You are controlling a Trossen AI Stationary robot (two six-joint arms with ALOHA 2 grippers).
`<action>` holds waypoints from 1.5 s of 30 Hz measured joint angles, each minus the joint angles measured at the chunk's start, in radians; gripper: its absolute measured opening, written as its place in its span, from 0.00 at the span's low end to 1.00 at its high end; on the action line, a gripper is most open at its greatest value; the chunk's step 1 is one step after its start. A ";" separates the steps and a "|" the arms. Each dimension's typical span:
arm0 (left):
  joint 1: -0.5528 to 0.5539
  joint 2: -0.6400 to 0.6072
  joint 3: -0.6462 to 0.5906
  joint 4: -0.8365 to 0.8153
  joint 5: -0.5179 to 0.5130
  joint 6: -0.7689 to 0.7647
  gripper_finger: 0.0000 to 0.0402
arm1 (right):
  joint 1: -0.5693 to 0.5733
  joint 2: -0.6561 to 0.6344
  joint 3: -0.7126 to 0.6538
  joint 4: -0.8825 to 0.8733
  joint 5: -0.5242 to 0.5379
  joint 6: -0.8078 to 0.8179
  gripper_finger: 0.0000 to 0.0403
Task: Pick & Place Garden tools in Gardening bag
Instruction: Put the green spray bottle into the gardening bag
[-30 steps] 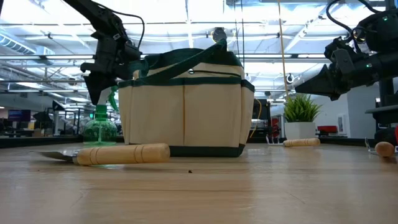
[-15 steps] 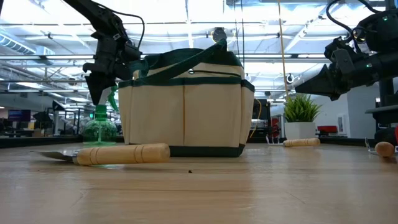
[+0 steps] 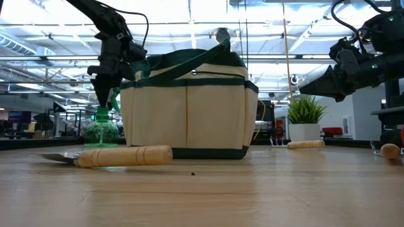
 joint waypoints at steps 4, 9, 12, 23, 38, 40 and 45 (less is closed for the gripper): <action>-0.007 0.000 0.000 -0.001 -0.001 0.046 0.71 | 0.000 0.000 0.000 0.000 0.000 0.000 0.00; -0.007 0.000 0.000 0.005 -0.042 0.062 0.71 | 0.000 0.000 0.000 0.000 0.000 0.000 0.00; -0.007 0.000 0.000 0.007 -0.054 0.063 0.71 | 0.000 0.000 0.000 0.000 0.000 0.000 0.00; -0.021 0.000 0.000 0.041 -0.057 0.064 0.50 | 0.000 0.000 0.000 0.000 0.000 0.000 0.00; -0.043 -0.001 0.001 0.039 -0.061 0.058 0.11 | 0.000 0.000 0.000 0.000 0.000 0.000 0.00; -0.047 -0.001 0.001 0.039 -0.062 0.054 0.12 | 0.000 0.000 0.000 0.000 0.000 0.000 0.00; -0.073 -0.001 0.001 0.040 -0.063 0.040 0.12 | 0.000 0.000 0.000 0.000 0.000 0.000 0.00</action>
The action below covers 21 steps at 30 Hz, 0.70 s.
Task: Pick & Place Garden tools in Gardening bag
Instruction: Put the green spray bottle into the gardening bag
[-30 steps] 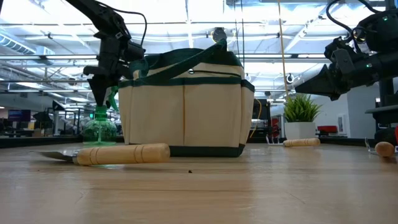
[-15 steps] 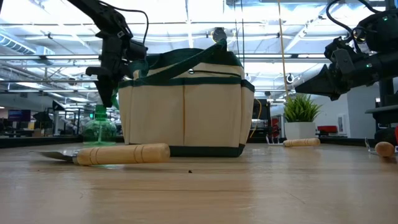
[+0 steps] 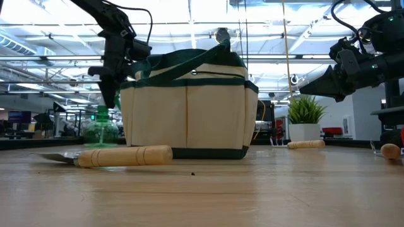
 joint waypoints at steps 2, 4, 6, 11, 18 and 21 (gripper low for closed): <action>-0.016 -0.001 0.000 0.000 0.000 -0.012 0.11 | 0.000 0.000 0.000 0.000 0.000 0.000 0.00; -0.034 -0.009 0.000 -0.001 0.001 -0.018 0.11 | 0.000 0.000 0.000 0.000 0.000 0.000 0.00; -0.053 -0.022 0.000 -0.002 -0.009 -0.016 0.11 | 0.000 0.000 0.000 0.000 0.000 0.000 0.00; -0.089 -0.094 0.005 -0.004 -0.108 0.002 0.11 | 0.000 0.000 0.000 0.000 0.000 0.000 0.00; -0.113 -0.229 0.063 0.006 -0.011 -0.054 0.11 | 0.000 0.000 0.000 0.000 0.000 0.000 0.00; -0.124 -0.289 0.094 0.052 0.102 -0.114 0.11 | 0.000 0.000 0.000 0.000 0.000 0.000 0.00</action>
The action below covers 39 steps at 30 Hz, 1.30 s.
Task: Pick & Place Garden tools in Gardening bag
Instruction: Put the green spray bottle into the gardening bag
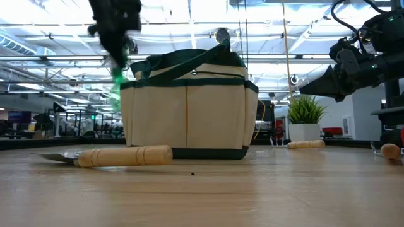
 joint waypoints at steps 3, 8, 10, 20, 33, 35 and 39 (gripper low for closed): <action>-0.010 -0.059 0.009 0.078 0.110 -0.057 0.11 | 0.000 0.000 0.000 0.003 0.000 0.000 0.00; -0.022 -0.138 0.009 0.257 0.249 -0.174 0.11 | 0.000 0.000 0.000 0.038 0.001 0.000 0.00; -0.026 -0.155 0.009 0.335 0.319 -0.221 0.11 | 0.000 0.000 0.000 0.065 0.001 0.000 0.00; -0.026 -0.170 0.009 0.674 0.578 -0.544 0.11 | 0.000 0.000 0.000 0.115 0.001 0.150 0.00; -0.026 -0.170 0.009 0.824 0.556 -1.228 0.11 | 0.000 0.000 0.000 0.113 0.004 0.237 0.00; -0.029 -0.170 0.009 0.832 0.558 -1.316 0.11 | 0.000 0.000 0.000 0.113 0.004 0.237 0.00; -0.034 -0.170 0.009 0.845 0.650 -1.437 0.11 | 0.000 0.000 0.000 0.113 0.004 0.237 0.00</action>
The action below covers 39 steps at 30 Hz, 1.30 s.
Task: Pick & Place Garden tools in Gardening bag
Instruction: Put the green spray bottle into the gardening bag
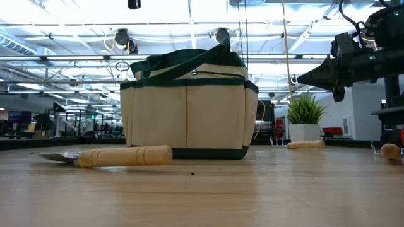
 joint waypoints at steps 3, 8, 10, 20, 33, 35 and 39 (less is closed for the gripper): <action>-0.013 0.000 0.000 0.020 0.102 -0.047 0.11 | 0.000 0.000 0.000 0.000 0.000 0.000 0.00; -0.071 0.000 0.000 0.066 0.168 -0.051 0.11 | 0.000 0.000 0.000 0.000 0.000 -0.004 0.00; -0.098 0.000 0.000 0.100 0.172 -0.050 0.11 | 0.000 0.000 0.000 0.000 0.000 -0.006 0.00; -0.240 0.000 0.000 0.383 0.203 -0.011 0.11 | 0.000 0.000 0.000 -0.001 0.001 -0.053 0.00; -0.359 0.002 0.000 0.541 0.173 0.064 0.11 | 0.000 0.000 0.000 -0.001 0.001 -0.053 0.00; -0.359 0.001 0.000 0.532 0.157 0.055 0.11 | 0.000 0.000 0.000 -0.001 0.001 -0.053 0.00; -0.359 0.006 0.000 0.374 0.035 0.031 0.11 | 0.000 0.000 0.000 -0.001 0.001 -0.053 0.00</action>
